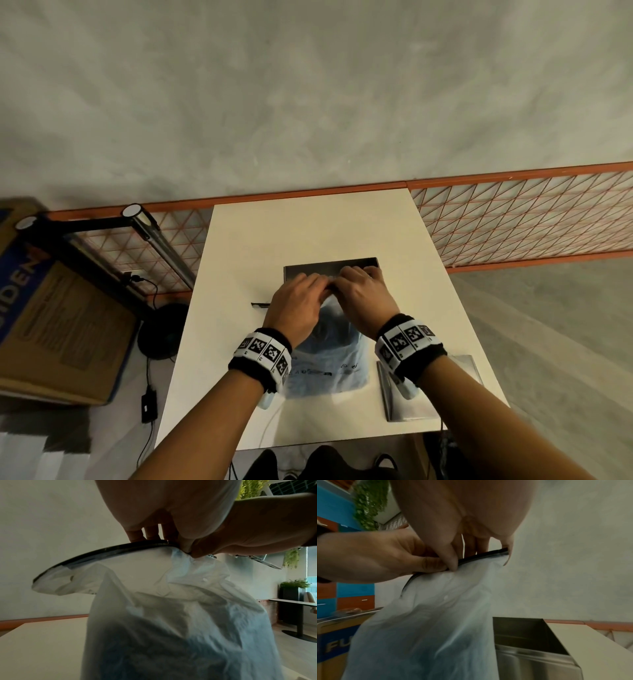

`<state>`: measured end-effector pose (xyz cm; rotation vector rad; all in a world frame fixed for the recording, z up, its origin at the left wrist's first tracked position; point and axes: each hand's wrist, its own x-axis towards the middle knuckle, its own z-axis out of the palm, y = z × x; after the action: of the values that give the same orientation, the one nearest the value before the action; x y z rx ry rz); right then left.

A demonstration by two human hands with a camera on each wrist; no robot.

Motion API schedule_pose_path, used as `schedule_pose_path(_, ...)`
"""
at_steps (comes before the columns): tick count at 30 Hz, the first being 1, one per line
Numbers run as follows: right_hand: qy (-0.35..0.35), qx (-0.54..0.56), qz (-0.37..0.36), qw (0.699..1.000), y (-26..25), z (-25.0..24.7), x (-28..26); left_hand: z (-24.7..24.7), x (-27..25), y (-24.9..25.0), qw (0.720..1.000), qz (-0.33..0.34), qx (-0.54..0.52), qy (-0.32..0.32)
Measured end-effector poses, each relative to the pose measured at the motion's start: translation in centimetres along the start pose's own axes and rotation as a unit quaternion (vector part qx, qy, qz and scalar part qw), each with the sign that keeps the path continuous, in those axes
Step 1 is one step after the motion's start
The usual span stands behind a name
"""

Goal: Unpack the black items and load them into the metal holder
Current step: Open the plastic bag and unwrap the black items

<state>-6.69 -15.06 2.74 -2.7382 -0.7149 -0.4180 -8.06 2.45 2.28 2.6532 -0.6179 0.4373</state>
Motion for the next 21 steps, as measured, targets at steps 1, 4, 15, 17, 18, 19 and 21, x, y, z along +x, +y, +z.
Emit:
schedule_pose_path(1, -0.010, -0.002, 0.004, 1.000, 0.0, 0.1, 0.1, 0.0, -0.1, -0.1, 1.000, -0.004, -0.001, -0.002)
schedule_pose_path(4, -0.030, 0.016, 0.014, 0.999, -0.1, 0.0, 0.2, -0.1, -0.4, -0.2, 1.000, -0.005, 0.000, -0.008)
schedule_pose_path(15, -0.039, 0.041, 0.037, 0.998, 0.5, -0.8, 0.0, -0.3, -0.8, -1.4, 0.999, -0.021, 0.017, -0.022)
schedule_pose_path(17, -0.038, 0.043, 0.048, 0.997, 1.0, -1.1, -0.1, -0.7, -1.1, -1.7, 0.999, -0.027, 0.018, -0.009)
schedule_pose_path(18, -0.042, 0.044, 0.055, 0.997, 1.3, -1.3, -0.2, -0.8, -1.2, -1.8, 0.999, -0.030, 0.017, -0.004)
schedule_pose_path(19, -0.048, 0.046, 0.061, 0.996, 1.6, -1.4, -0.2, -1.0, -1.4, -2.0, 0.999, -0.034, 0.017, 0.001)
schedule_pose_path(21, -0.062, 0.048, 0.073, 0.994, 2.2, -1.7, -0.4, -1.1, -1.8, -2.4, 0.999, -0.037, 0.021, 0.007)
